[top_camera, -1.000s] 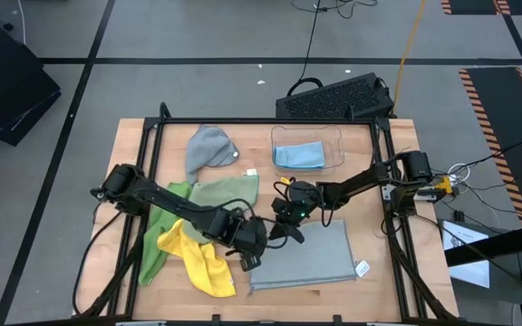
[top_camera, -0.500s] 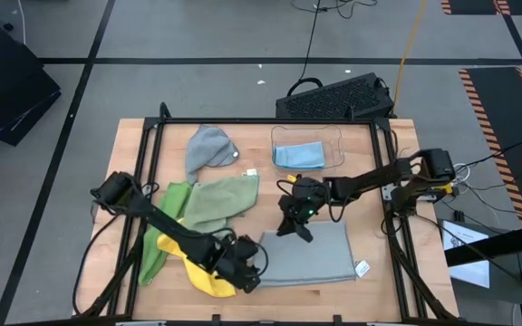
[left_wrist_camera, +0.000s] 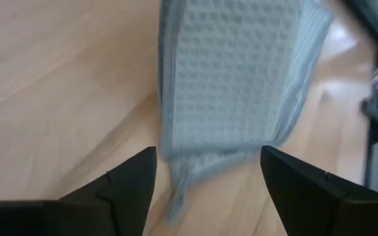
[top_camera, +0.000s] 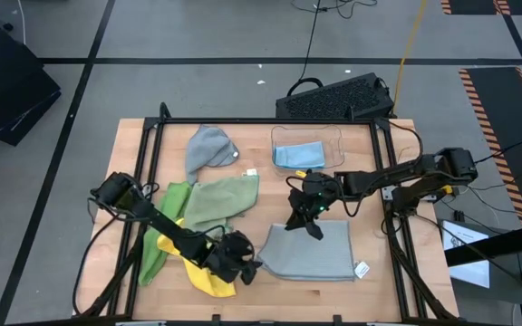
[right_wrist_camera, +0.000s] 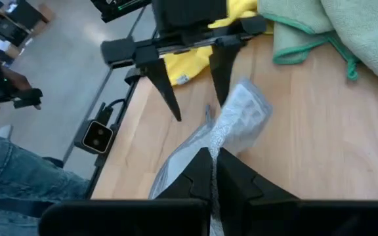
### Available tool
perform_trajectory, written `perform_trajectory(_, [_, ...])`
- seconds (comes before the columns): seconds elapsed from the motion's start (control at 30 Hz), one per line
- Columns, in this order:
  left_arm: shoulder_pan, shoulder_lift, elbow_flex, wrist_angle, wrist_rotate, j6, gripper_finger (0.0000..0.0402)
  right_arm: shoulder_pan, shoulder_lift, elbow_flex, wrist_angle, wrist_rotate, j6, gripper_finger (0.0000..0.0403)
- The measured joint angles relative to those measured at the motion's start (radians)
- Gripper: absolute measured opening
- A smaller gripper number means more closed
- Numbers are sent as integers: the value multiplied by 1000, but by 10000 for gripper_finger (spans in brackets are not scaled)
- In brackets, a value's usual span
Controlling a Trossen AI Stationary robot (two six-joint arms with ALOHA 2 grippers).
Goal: Fold microfiber towels
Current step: Fold the light gray towel
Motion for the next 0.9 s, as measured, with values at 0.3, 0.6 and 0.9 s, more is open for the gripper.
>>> perform_trajectory(0.3, [82,0,-120,274,-18,66,236,28,0,0,0,-2,0,2])
perform_trajectory(0.6, [229,0,-119,392,275,347,264,60,-11,0,3,0,15,2])
perform_trajectory(0.9, [313,0,-120,392,581,444,214,58,-86,0,-34,80,-62,2])
